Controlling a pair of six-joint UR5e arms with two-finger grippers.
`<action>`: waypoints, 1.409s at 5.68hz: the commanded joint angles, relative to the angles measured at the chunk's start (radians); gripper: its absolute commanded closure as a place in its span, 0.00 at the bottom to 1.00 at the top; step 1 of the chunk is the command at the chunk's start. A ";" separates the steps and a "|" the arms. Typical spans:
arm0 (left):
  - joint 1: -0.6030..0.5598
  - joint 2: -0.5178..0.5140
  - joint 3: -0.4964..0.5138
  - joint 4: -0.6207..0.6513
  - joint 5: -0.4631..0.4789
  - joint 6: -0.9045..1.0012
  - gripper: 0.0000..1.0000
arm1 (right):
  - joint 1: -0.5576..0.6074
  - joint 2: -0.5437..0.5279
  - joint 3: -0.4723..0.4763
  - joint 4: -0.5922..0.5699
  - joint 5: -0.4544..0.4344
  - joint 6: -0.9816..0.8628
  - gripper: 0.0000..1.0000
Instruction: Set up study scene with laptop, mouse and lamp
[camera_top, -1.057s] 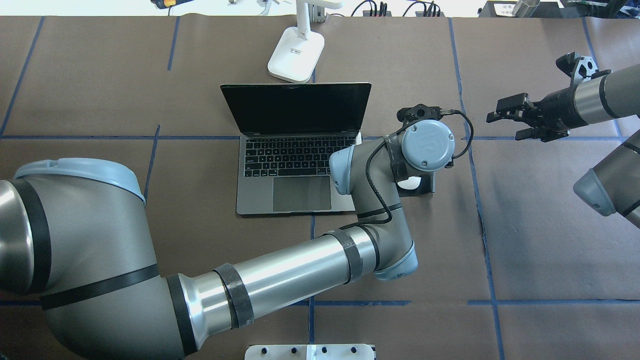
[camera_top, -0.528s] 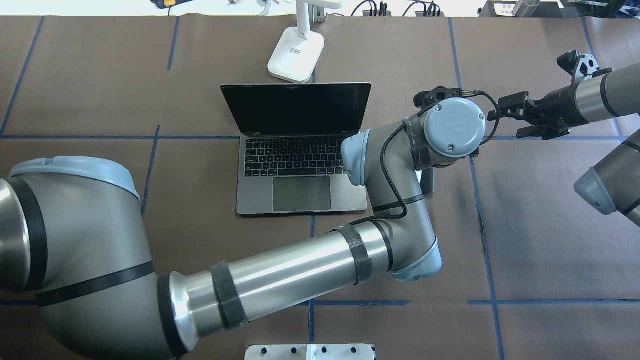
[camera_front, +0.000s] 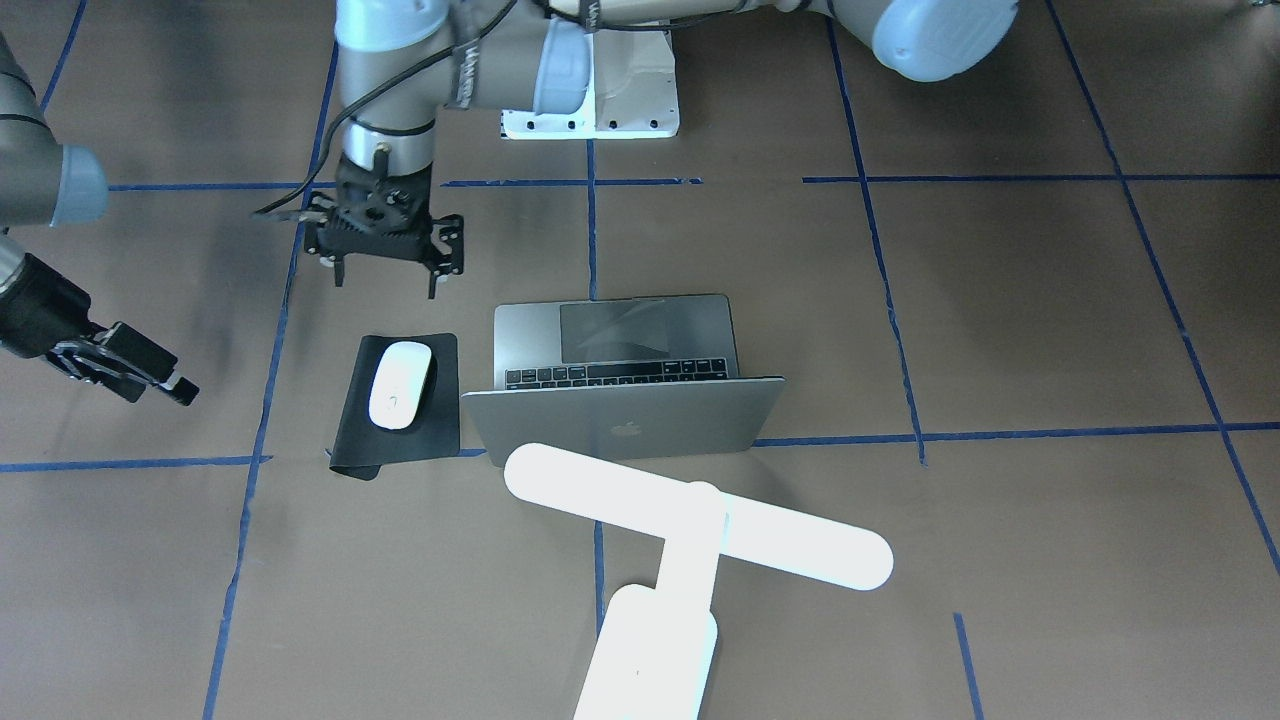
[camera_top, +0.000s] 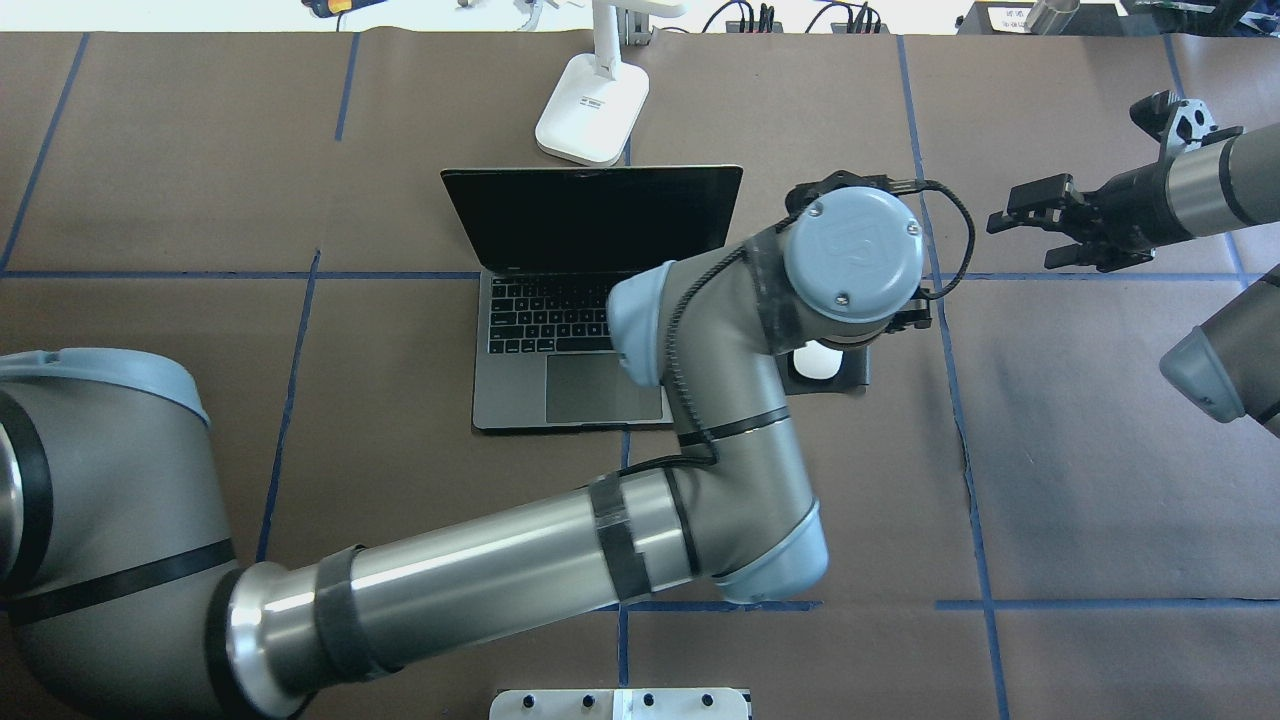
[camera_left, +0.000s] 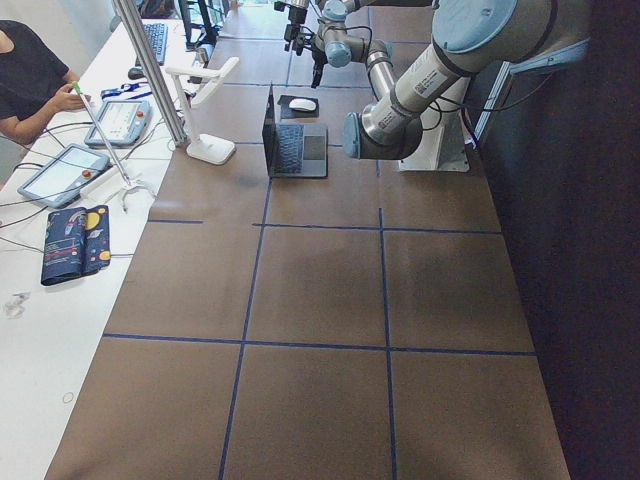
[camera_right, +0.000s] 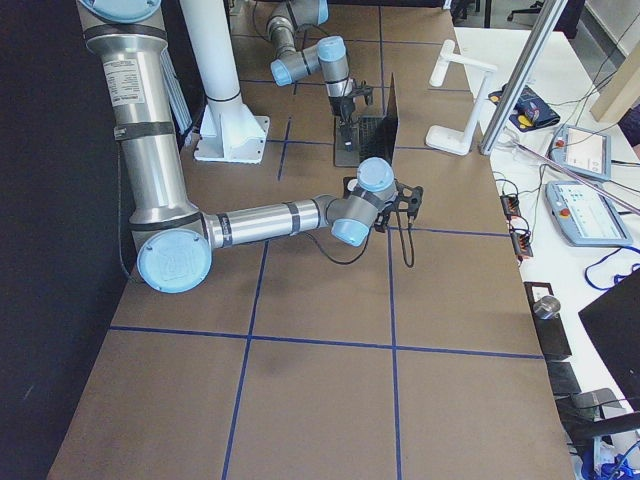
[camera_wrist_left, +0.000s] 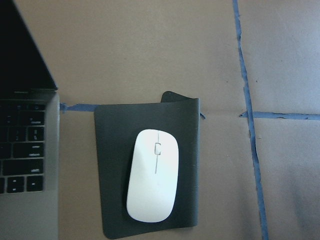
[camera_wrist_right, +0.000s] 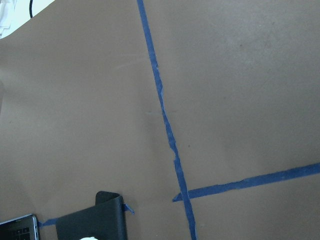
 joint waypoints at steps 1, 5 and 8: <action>-0.088 0.274 -0.320 0.056 -0.117 0.064 0.00 | 0.103 -0.016 -0.009 -0.036 0.065 -0.128 0.00; -0.458 0.755 -0.603 0.170 -0.386 0.630 0.00 | 0.295 -0.070 -0.015 -0.250 0.133 -0.590 0.00; -0.817 1.025 -0.527 0.193 -0.588 1.246 0.00 | 0.424 -0.074 -0.009 -0.745 0.131 -1.373 0.00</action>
